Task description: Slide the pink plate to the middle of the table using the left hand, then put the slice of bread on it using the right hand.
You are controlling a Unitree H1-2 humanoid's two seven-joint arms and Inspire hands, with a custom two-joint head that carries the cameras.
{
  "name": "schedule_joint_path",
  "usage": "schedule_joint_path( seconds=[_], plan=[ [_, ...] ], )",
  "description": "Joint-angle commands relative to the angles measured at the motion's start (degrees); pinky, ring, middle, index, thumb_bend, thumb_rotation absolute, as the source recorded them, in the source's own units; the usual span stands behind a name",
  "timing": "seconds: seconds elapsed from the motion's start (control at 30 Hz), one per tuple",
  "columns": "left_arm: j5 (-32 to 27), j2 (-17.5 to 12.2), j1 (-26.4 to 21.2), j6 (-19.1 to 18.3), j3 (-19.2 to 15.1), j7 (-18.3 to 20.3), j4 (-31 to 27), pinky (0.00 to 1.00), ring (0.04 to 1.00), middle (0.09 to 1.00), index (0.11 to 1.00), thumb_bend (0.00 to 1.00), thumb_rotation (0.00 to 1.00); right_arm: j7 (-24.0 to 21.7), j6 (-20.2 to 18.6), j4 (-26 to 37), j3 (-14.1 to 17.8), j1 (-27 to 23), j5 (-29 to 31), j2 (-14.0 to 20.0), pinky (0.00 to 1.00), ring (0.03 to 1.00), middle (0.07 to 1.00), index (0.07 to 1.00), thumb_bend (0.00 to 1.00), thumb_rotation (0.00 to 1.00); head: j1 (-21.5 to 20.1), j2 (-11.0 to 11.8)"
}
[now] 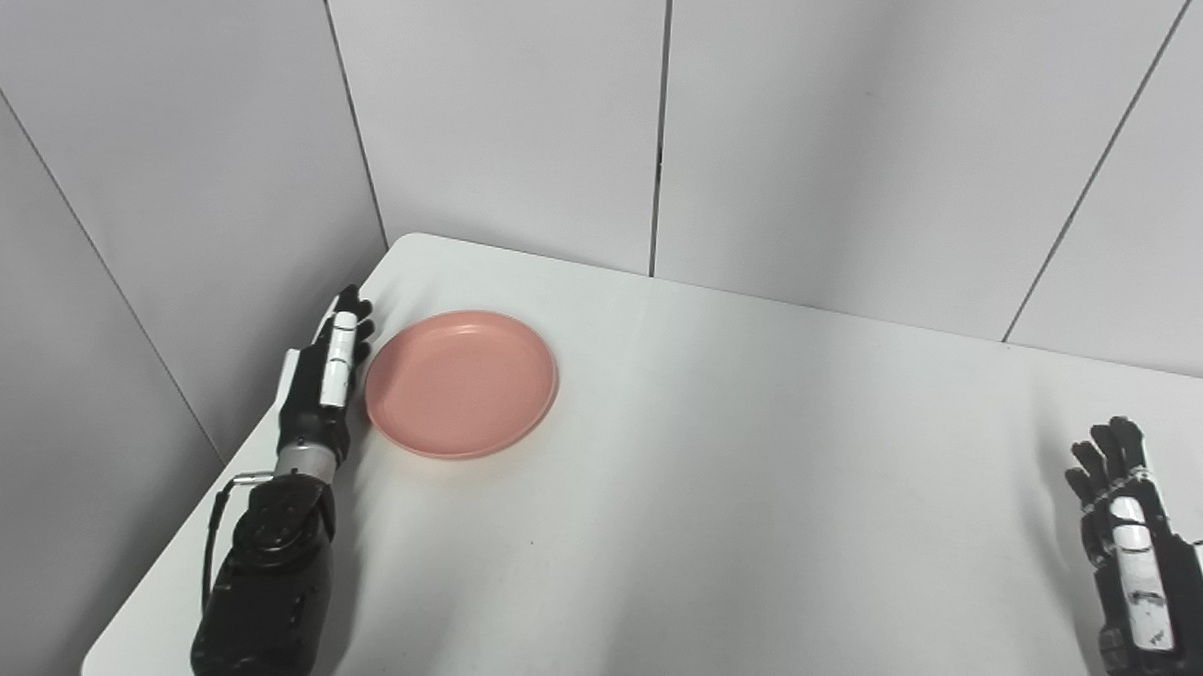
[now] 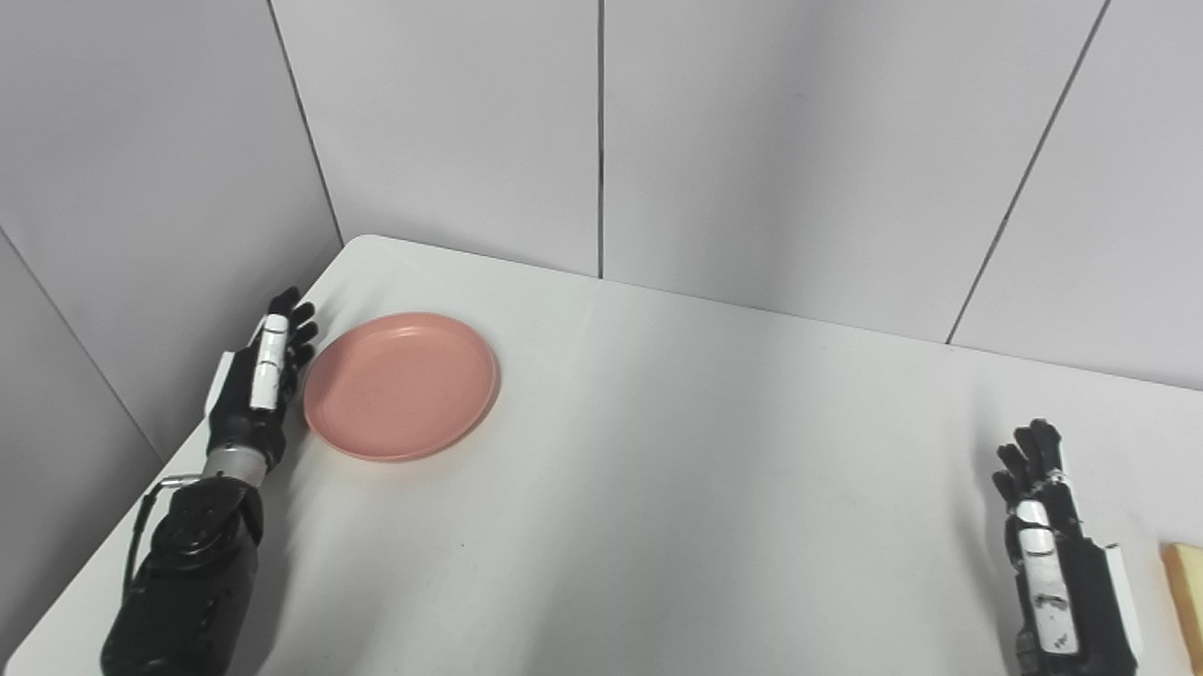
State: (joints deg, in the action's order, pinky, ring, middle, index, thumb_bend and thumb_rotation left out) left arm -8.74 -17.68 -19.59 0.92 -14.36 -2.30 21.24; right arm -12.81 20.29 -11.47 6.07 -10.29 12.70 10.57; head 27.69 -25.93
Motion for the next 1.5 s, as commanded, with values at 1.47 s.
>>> schedule_joint_path(
  seconds=[1.47],
  plan=[
    [-0.8, 9.6, -4.6, -7.3, 14.0, 9.8, -2.4, 0.99, 0.967, 0.961, 0.953, 0.60, 0.98, 2.9, -1.5, 6.1, -0.3, -1.3, -1.2, -0.9, 1.00, 1.000, 0.992, 1.000, 0.63, 0.77, -15.6, -7.0]
  ],
)
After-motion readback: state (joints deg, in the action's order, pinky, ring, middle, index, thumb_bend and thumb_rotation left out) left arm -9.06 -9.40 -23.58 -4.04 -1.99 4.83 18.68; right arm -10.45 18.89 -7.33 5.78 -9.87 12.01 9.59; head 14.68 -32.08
